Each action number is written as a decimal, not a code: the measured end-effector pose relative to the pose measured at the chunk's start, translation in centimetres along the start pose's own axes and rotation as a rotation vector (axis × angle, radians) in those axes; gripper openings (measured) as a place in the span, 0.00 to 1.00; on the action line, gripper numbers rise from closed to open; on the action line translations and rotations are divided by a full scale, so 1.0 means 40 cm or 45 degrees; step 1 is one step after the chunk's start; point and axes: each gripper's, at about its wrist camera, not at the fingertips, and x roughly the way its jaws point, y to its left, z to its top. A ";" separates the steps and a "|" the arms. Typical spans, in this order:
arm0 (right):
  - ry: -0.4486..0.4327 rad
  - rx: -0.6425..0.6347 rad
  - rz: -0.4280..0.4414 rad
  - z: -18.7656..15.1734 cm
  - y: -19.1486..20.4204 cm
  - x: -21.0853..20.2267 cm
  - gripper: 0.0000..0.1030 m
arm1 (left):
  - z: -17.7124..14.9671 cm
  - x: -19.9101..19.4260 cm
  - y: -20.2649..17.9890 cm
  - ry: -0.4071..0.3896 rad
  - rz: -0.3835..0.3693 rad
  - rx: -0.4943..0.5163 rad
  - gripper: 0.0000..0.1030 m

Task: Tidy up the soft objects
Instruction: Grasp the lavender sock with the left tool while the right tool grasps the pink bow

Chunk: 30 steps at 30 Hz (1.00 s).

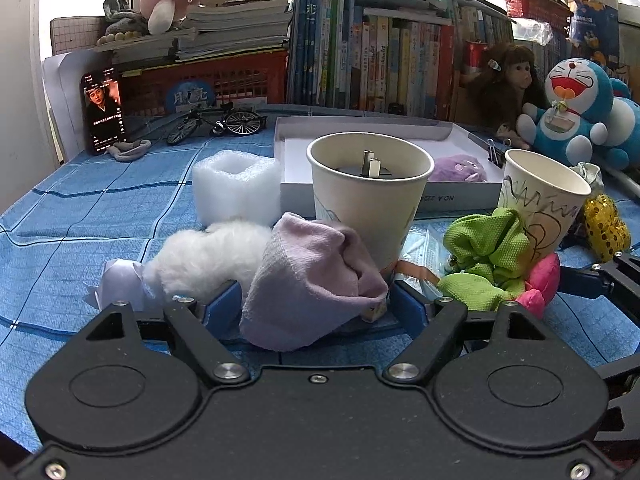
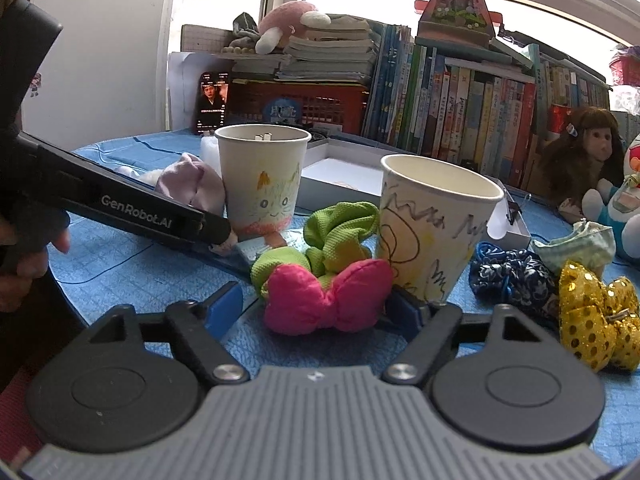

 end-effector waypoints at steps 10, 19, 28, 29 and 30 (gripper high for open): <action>0.011 0.021 0.019 0.001 -0.006 -0.006 0.63 | 0.001 -0.005 0.001 0.023 -0.014 -0.010 0.42; 0.003 0.063 0.040 0.006 -0.026 -0.043 0.61 | -0.006 -0.055 -0.009 0.021 -0.045 0.009 0.35; -0.073 0.067 0.041 0.034 -0.032 -0.105 0.60 | 0.017 -0.112 -0.038 -0.009 -0.116 0.038 0.35; -0.083 0.067 0.043 0.038 -0.033 -0.112 0.60 | 0.021 -0.118 -0.041 -0.012 -0.129 0.034 0.35; -0.093 0.068 0.044 0.043 -0.034 -0.119 0.60 | 0.024 -0.125 -0.043 -0.015 -0.142 0.031 0.35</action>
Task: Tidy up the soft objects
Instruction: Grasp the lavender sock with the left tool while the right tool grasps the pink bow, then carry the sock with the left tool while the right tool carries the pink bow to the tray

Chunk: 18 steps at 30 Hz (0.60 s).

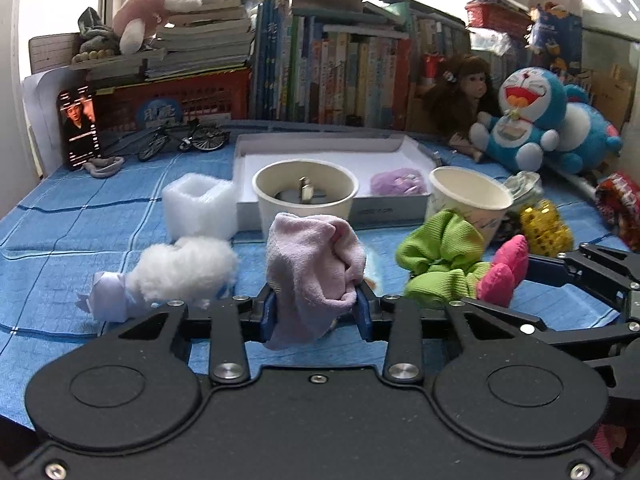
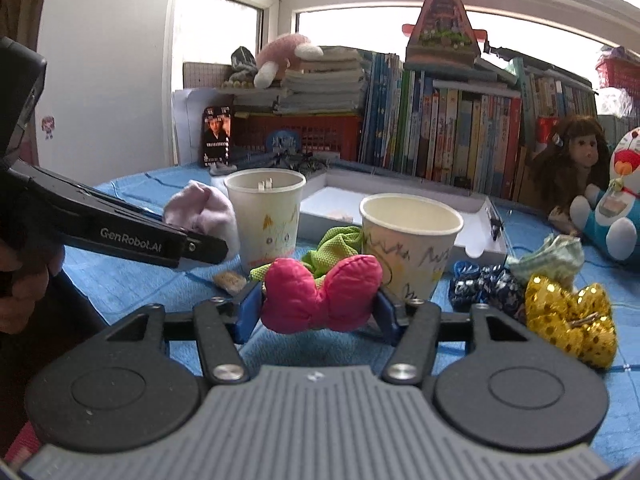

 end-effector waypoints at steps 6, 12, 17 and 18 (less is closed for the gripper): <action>-0.057 0.009 0.003 0.025 -0.008 -0.034 0.60 | 0.017 -0.028 -0.014 -0.031 -0.030 0.013 0.35; -0.106 0.016 0.005 0.047 -0.017 -0.058 0.59 | 0.043 -0.053 -0.023 -0.065 -0.061 0.029 0.35; -0.126 0.053 -0.002 0.059 -0.027 -0.068 0.57 | 0.064 -0.066 -0.021 -0.090 -0.080 0.020 0.35; -0.131 0.060 -0.003 0.060 -0.029 -0.071 0.57 | 0.067 -0.067 -0.022 -0.096 -0.082 0.017 0.35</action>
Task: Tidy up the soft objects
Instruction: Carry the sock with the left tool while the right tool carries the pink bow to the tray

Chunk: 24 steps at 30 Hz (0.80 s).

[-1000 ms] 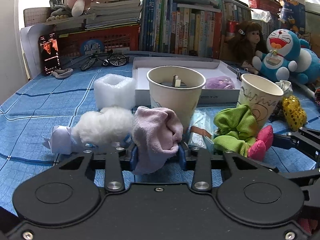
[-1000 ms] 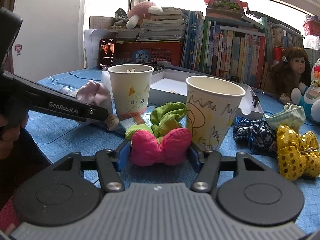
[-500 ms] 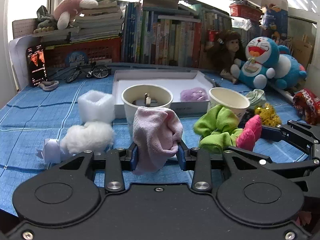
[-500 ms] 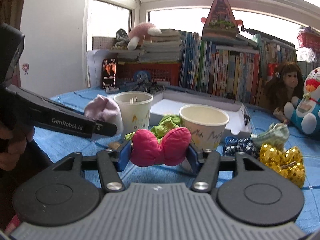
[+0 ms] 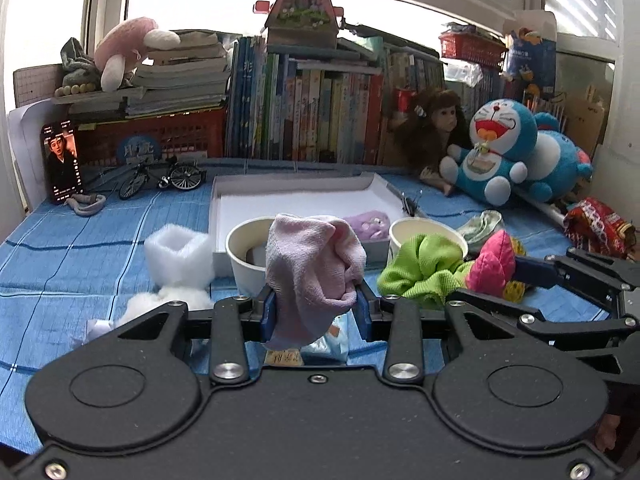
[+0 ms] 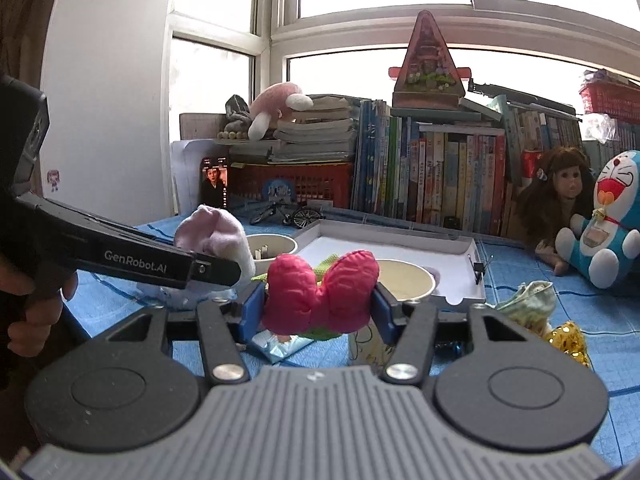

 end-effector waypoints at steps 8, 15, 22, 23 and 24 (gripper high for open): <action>-0.027 0.039 -0.013 0.010 -0.016 -0.013 0.57 | 0.027 -0.004 0.004 -0.029 -0.011 -0.007 0.34; -0.065 0.046 -0.031 0.039 -0.035 -0.015 0.57 | 0.063 -0.001 0.017 -0.046 -0.037 -0.027 0.34; -0.073 0.085 -0.066 0.103 -0.098 0.018 0.57 | 0.162 0.020 0.064 -0.063 -0.071 -0.089 0.34; -0.070 0.099 -0.070 0.113 -0.111 0.026 0.57 | 0.180 0.028 0.072 -0.057 -0.077 -0.101 0.34; -0.066 0.108 -0.076 0.123 -0.121 0.034 0.57 | 0.197 0.037 0.079 -0.051 -0.082 -0.109 0.34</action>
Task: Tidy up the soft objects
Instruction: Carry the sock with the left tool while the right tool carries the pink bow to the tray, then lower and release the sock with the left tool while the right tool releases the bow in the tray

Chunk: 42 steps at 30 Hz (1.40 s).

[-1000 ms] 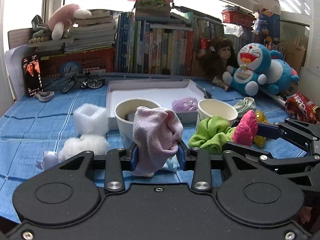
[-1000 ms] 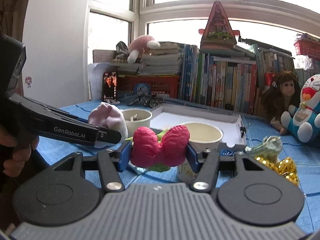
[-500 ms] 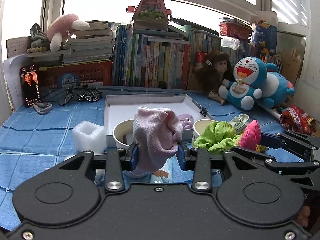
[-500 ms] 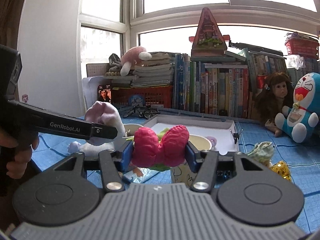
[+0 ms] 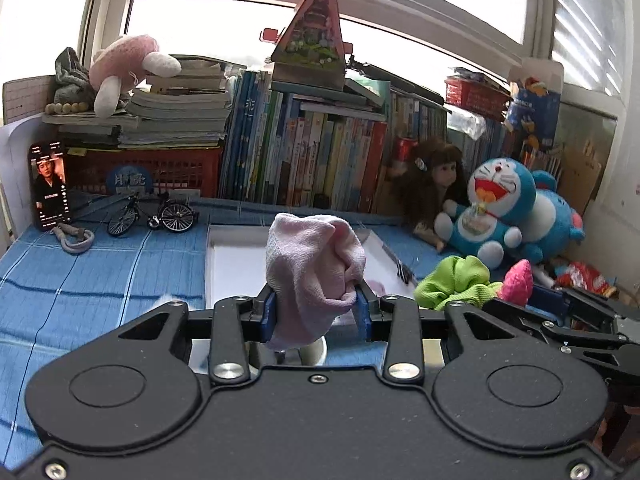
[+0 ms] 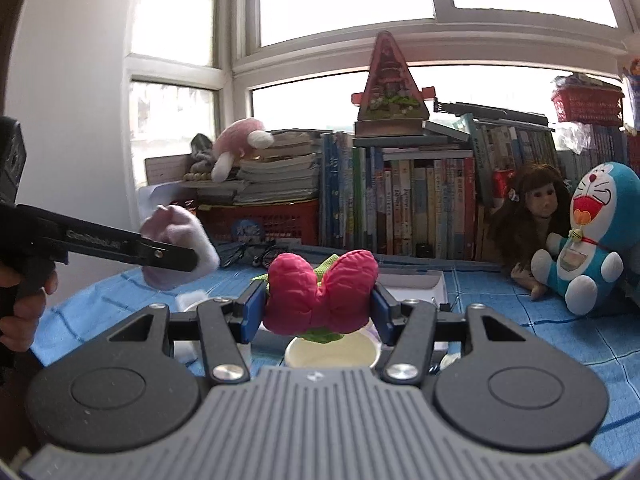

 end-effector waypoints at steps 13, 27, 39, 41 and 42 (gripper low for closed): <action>0.103 0.034 -0.082 0.138 -0.114 0.187 0.58 | 0.186 0.279 0.056 0.246 -0.016 -0.130 0.34; 0.356 0.159 -0.136 0.120 -0.214 0.439 0.58 | 0.175 0.611 0.133 0.572 0.084 -0.241 0.35; 0.453 0.185 -0.141 0.079 -0.228 0.572 0.58 | 0.147 0.733 0.138 0.676 0.144 -0.222 0.35; 0.468 0.180 -0.138 0.073 -0.228 0.588 0.58 | 0.141 0.747 0.135 0.697 0.151 -0.209 0.35; 0.476 0.176 -0.134 0.069 -0.227 0.596 0.58 | 0.138 0.753 0.134 0.710 0.153 -0.199 0.35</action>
